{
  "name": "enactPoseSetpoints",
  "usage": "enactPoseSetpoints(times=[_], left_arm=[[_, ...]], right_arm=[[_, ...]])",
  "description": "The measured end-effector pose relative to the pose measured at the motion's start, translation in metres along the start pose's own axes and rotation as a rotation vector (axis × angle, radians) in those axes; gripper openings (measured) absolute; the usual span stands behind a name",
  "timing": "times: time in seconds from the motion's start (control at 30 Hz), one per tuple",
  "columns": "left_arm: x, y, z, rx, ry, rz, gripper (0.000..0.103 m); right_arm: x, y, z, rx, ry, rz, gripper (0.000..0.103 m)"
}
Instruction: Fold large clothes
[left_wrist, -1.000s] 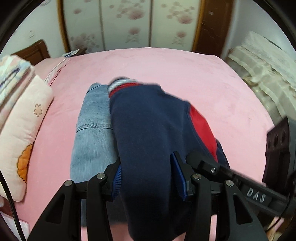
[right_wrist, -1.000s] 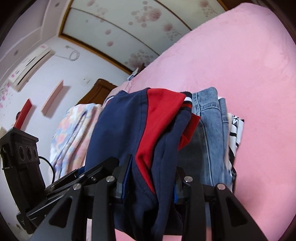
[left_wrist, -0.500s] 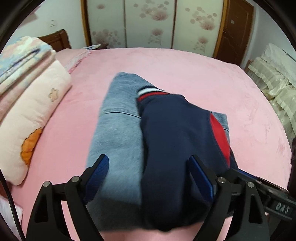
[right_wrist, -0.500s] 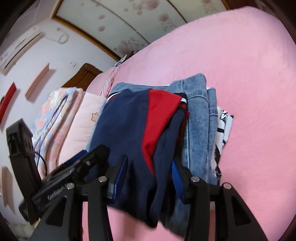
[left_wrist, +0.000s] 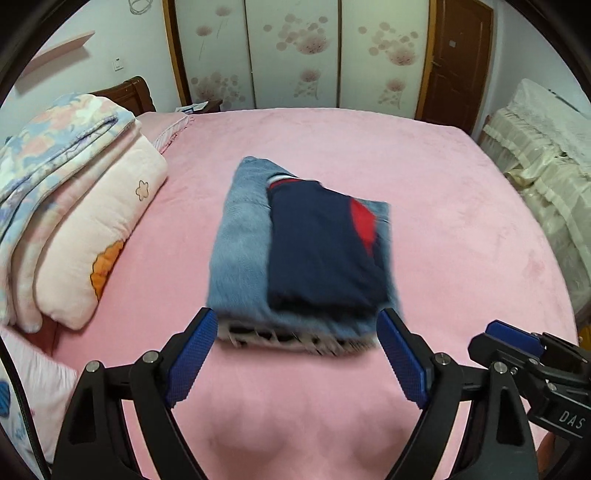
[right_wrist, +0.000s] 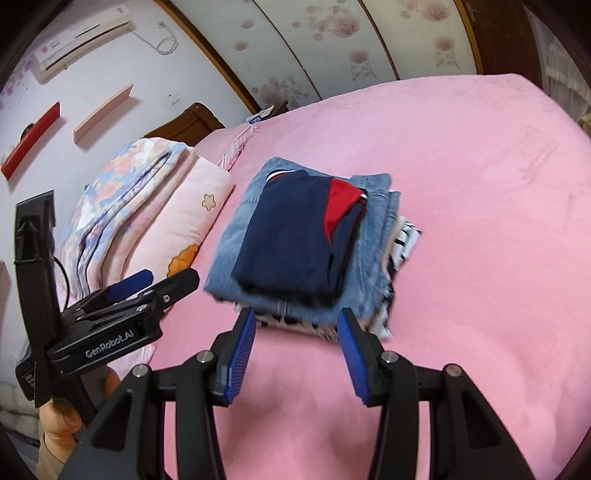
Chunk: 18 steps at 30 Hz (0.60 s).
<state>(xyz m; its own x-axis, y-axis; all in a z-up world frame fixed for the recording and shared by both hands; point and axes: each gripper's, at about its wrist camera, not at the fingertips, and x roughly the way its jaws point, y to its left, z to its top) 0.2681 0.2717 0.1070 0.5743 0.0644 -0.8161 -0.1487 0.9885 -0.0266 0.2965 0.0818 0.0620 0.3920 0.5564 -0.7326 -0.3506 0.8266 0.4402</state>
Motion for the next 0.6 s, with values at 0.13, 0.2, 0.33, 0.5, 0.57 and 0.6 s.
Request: enactPoseSetpoints(times=[0.13,0.2,0.33,0.5,0.57,0.6], left_arm=[[-0.041,-0.022,-0.039,0.007,-0.007,-0.046,0.087],[-0.059,-0.033,-0.057,0.02,-0.008,-0.055,0.087],[-0.094,-0.05,-0.089,0.026,-0.038,-0.071,0.087],[-0.13,-0.071,-0.129,0.02,-0.053,-0.097,0.087],[-0.141,-0.08,-0.143,0.021,-0.052,-0.096,0.087],[-0.145,-0.084,-0.149,0.022,-0.049,-0.097,0.087]], right_arm=[[-0.044,0.004,-0.029,-0.032,0.016,-0.021,0.047],[-0.063,0.004,-0.043,-0.051,0.019,-0.032,0.047],[-0.107,0.002,-0.077,-0.073,0.017,-0.065,0.047],[-0.143,-0.003,-0.109,-0.077,0.001,-0.084,0.047],[-0.155,-0.003,-0.125,-0.099,-0.002,-0.095,0.047],[-0.162,-0.003,-0.133,-0.111,-0.006,-0.102,0.047]])
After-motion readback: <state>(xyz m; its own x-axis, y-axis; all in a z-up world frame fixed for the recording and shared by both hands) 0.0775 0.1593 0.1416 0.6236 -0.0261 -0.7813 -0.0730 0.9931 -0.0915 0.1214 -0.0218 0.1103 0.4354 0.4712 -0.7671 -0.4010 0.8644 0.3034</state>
